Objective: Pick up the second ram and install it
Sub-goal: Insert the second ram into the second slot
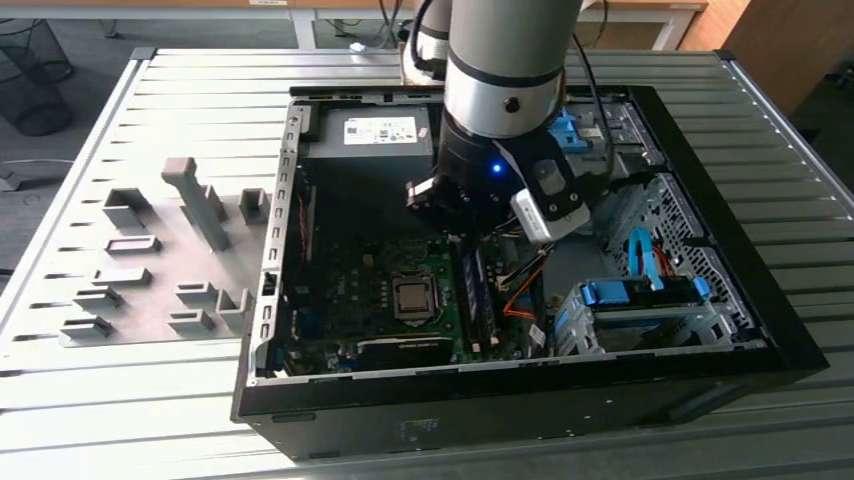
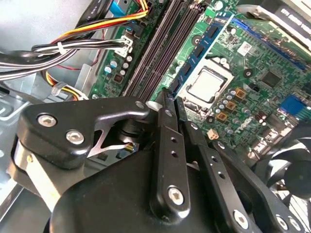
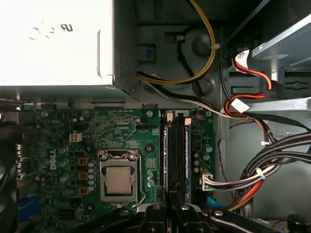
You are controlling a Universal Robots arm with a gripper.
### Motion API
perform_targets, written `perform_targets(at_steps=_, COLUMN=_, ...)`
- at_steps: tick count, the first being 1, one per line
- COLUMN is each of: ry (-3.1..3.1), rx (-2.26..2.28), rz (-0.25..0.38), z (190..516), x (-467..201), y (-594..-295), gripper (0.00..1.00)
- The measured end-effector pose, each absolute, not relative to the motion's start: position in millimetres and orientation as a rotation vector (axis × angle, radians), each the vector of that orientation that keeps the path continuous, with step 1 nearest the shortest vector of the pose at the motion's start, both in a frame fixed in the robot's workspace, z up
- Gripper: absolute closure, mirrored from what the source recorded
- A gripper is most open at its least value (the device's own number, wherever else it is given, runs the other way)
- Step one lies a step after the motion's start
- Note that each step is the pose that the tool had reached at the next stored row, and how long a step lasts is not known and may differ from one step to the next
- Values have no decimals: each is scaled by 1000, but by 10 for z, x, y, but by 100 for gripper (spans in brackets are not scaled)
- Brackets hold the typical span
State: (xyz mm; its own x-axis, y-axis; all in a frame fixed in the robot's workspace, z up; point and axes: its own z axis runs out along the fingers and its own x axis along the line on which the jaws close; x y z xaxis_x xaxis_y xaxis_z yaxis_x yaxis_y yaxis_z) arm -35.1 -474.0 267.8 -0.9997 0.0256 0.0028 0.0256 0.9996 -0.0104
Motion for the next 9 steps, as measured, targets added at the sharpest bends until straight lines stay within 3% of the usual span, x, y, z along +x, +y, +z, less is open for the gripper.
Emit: perform_targets(at_steps=9, ry=-3138, rx=-47, rz=16, z=2513, x=-351, y=-4743, gripper=86)
